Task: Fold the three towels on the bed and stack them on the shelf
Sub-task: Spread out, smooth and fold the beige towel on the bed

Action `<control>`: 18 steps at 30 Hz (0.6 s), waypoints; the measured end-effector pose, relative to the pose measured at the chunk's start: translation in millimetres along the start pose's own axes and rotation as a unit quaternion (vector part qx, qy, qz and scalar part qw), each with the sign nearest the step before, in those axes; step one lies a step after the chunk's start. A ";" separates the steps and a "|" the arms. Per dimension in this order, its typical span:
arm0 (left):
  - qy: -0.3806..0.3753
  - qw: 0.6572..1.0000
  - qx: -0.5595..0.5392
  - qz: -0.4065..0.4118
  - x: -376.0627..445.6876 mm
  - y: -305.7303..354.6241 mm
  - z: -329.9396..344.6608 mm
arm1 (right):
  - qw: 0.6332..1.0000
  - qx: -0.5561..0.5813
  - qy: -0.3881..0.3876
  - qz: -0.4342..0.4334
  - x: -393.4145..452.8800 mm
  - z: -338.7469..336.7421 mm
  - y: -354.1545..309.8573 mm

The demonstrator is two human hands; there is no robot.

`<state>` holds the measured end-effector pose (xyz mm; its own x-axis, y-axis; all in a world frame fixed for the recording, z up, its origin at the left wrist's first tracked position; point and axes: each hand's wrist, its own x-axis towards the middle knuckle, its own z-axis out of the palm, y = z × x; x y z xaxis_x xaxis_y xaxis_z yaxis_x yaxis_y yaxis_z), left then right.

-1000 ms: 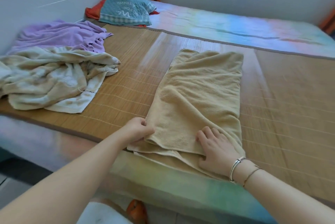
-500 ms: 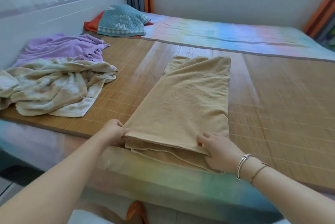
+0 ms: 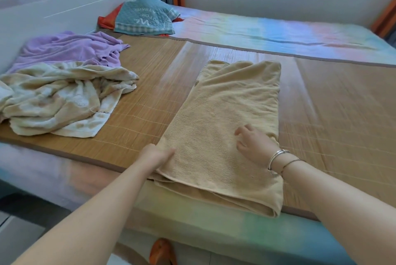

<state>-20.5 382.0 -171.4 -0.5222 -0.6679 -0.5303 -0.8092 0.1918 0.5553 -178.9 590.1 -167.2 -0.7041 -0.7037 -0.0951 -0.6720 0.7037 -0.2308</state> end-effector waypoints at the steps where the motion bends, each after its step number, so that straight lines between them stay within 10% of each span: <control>1: -0.001 1.000 -0.007 0.002 4.1 4.5 -0.9 | 1.000 -0.006 -0.001 0.008 10.6 0.7 0.7; 12: -0.098 0.995 -0.009 0.026 100.7 42.5 14.8 | 0.998 -0.024 -0.024 0.044 138.1 12.3 49.4; 18: -0.033 0.994 0.065 0.086 135.8 72.1 22.0 | 0.996 -0.015 -0.043 0.073 155.9 22.6 92.2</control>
<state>-155.7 321.0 -217.5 -0.6693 -0.5689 -0.4778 -0.7318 0.3939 0.5561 -345.5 543.0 -225.2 -0.7738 -0.5978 -0.2093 -0.5709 0.8014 -0.1784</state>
